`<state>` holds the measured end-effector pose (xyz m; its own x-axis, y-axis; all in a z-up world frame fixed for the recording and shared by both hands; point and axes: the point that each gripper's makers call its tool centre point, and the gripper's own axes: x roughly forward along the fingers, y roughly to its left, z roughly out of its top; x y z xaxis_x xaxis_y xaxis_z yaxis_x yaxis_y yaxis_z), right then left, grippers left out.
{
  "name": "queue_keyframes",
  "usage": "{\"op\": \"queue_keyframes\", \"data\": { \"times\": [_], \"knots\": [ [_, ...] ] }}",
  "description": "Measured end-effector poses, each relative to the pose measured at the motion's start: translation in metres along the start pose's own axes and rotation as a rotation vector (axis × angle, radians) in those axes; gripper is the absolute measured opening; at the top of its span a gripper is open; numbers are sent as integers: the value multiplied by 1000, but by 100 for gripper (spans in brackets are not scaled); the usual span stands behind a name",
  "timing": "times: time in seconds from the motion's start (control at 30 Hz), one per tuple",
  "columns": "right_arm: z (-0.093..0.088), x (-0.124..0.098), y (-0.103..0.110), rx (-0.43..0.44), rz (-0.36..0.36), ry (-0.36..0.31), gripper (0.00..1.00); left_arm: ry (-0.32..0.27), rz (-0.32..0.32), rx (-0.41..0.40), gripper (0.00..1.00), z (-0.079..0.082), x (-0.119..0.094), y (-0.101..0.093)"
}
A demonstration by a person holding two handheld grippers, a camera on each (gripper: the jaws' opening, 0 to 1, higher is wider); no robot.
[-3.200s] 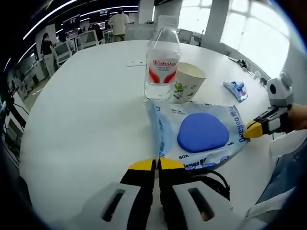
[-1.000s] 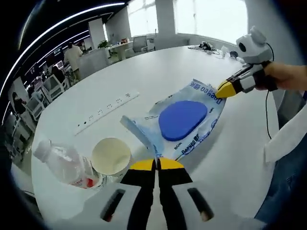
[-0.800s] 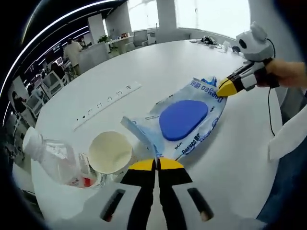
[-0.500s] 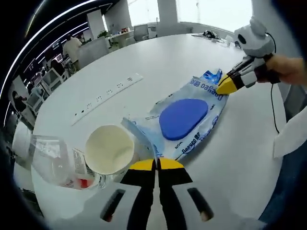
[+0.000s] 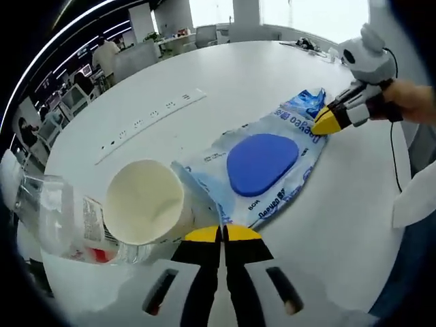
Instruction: Arrange the tabletop items into an orderly group along one side of the table until the central work area is clear of visible clutter.
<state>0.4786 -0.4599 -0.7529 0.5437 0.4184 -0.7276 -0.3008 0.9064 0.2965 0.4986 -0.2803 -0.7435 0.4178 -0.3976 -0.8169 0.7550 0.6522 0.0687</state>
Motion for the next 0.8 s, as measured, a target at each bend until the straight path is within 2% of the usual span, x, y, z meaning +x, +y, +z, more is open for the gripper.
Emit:
{"op": "queue_keyframes", "data": {
  "times": [0.5, 0.8],
  "knots": [
    [-6, 5, -3, 26, -23, 15, 0, 29, -7, -90, 0, -15, 11, 1],
    [-8, 7, -5, 24, -35, 19, 0, 3, 5, -125, 0, -17, 13, 1]
  ]
}}
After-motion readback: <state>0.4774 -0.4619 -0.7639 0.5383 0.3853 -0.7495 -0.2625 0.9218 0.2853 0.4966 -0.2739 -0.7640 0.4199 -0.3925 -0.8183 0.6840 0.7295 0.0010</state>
